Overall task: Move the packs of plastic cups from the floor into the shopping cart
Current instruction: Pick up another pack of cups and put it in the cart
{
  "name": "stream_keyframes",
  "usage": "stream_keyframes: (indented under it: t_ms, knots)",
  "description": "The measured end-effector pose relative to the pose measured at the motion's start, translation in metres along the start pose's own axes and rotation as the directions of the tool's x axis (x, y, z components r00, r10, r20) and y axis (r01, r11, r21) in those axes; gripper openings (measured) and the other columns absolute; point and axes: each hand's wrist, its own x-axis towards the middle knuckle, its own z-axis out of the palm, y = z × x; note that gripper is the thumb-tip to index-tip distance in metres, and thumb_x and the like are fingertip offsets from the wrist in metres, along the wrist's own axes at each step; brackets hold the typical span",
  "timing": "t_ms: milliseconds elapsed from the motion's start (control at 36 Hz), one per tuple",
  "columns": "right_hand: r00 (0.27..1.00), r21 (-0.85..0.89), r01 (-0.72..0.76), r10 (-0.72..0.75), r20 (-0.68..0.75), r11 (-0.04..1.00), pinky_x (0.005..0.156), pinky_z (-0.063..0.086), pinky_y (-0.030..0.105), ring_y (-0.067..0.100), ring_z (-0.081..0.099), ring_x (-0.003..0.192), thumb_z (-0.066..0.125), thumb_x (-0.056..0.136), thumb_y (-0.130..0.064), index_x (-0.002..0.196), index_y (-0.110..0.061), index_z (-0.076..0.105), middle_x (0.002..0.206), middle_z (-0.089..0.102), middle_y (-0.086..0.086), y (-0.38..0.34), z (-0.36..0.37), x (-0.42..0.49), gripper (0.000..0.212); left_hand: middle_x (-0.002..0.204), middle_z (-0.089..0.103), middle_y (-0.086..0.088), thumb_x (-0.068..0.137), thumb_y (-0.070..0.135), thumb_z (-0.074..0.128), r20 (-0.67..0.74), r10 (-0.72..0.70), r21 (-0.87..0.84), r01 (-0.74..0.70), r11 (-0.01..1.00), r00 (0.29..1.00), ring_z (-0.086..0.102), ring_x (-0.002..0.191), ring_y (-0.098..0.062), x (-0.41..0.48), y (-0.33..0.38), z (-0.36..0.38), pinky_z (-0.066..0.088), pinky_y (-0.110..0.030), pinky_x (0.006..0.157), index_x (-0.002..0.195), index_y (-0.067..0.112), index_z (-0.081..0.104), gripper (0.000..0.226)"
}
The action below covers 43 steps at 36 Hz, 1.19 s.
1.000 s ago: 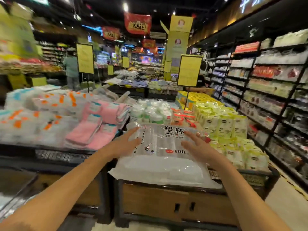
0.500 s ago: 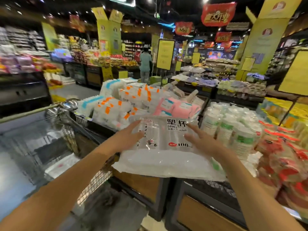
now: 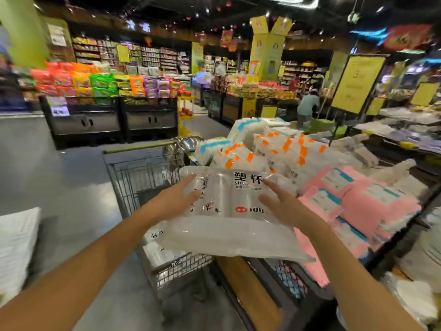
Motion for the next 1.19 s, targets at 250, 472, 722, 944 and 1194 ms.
stream_keyframes:
  t_ms: [250,472,722,944,1194]
  knots:
    - [0.983,0.012,0.117,-0.118,0.141,0.993,0.108,0.039,0.038,0.028,0.046,0.136,0.047,0.1,-0.054,0.155,-0.044,0.026,0.159,0.037,0.0,-0.026,0.036,0.104,0.06,0.161,0.025,0.008,0.098,0.055,0.042,-0.091,-0.142,-0.017,0.141,0.99,0.986,0.042,0.137,-0.022,0.038,-0.047,-0.021,0.034,-0.036,0.108,0.153,0.048,0.013,0.062]
    - [0.971,-0.027,0.164,-0.156,0.183,0.986,0.105,0.035,0.033,0.027,0.044,0.138,0.045,0.101,-0.053,0.156,-0.042,0.023,0.158,0.038,0.003,-0.071,0.076,0.215,0.06,0.159,0.033,0.001,0.1,0.052,0.04,-0.182,-0.224,0.023,0.232,0.972,0.957,0.047,0.133,-0.028,0.115,-0.107,-0.058,0.036,-0.032,0.089,0.153,0.048,0.013,0.06]
    - [0.957,-0.047,0.196,-0.18,0.228,0.98,0.112,0.033,0.041,0.029,0.043,0.139,0.047,0.099,-0.055,0.155,-0.045,0.025,0.158,0.038,0.005,-0.108,0.123,0.313,0.06,0.159,0.031,0.001,0.098,0.054,0.042,-0.195,-0.242,-0.082,0.23,0.97,0.95,0.043,0.136,-0.024,0.178,-0.172,-0.095,0.035,-0.038,0.109,0.153,0.047,0.015,0.062]
    - [0.942,-0.104,0.231,-0.196,0.272,0.967,0.107,0.039,0.042,0.029,0.052,0.131,0.043,0.1,-0.057,0.155,-0.047,0.021,0.154,0.044,0.006,-0.131,0.151,0.394,0.06,0.161,0.027,0.002,0.082,0.066,0.037,-0.185,-0.278,-0.171,0.248,0.954,0.943,0.034,0.143,-0.024,0.235,-0.212,-0.116,0.03,-0.047,0.117,0.151,0.052,0.014,0.074]
    - [0.894,-0.059,0.34,-0.303,0.329,0.939,0.112,0.032,0.04,0.028,0.039,0.142,0.044,0.101,-0.053,0.156,-0.044,0.02,0.158,0.038,0.005,-0.138,0.185,0.51,0.061,0.162,0.019,0.01,0.093,0.054,0.047,-0.252,-0.352,-0.266,0.285,0.921,0.901,0.02,0.149,-0.018,0.318,-0.253,-0.12,0.022,-0.041,0.12,0.155,0.041,0.019,0.068]
